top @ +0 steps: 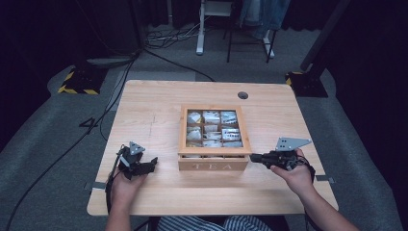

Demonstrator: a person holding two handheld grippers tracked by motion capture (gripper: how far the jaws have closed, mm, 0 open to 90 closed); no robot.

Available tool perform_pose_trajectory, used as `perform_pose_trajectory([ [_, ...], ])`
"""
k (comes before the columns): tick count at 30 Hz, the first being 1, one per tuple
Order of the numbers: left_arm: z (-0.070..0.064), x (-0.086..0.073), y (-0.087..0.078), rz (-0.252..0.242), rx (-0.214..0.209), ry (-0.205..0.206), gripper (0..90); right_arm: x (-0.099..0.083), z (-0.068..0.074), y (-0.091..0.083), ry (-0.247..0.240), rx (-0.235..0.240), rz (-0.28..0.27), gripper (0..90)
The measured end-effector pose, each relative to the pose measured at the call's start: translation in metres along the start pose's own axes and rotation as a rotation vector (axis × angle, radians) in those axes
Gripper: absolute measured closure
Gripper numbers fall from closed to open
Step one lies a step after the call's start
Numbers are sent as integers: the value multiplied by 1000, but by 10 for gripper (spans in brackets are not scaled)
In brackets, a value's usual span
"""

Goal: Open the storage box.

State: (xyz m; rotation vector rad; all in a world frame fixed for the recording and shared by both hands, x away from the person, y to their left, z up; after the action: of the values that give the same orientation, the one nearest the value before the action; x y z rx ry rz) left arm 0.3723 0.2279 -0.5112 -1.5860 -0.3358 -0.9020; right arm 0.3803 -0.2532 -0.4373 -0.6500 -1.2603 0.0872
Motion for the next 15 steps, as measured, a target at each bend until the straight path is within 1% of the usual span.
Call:
perform_pose_trajectory([
  [2,0,0,0,0,-1,-1,247,4,-1,-1,-4,5,-13,900],
  [3,0,0,0,2,-2,4,244,8,-1,-3,-11,3,-33,900],
  [5,0,0,0,1,-2,4,244,9,-1,-3,-12,1,-41,900],
  [7,0,0,0,1,0,4,243,15,-3,-7,-17,3,-68,900],
  [8,0,0,0,0,0,4,243,15,-3,-7,-17,3,-68,900],
  [9,-1,0,0,1,3,-6,242,19,-4,-8,-19,5,-80,900],
  [14,-2,0,0,4,10,-12,241,27,-6,-10,-27,1,-105,900],
  [15,-1,0,0,5,9,-8,239,30,-7,-11,-31,-3,-120,900],
])
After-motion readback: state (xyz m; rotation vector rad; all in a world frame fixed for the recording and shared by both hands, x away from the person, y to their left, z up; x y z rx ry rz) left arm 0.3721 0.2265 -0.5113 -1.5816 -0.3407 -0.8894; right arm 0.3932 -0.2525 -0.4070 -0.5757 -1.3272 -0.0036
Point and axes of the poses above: each handheld gripper's, and its own axes: y roughly forward along the jaws, x roughly out of its top, z roughly to its left, the point moved 1 cm from there along y, roughly forward along the jaws, and after that the axes turned 4 degrees about x, right-handed, at the moved point
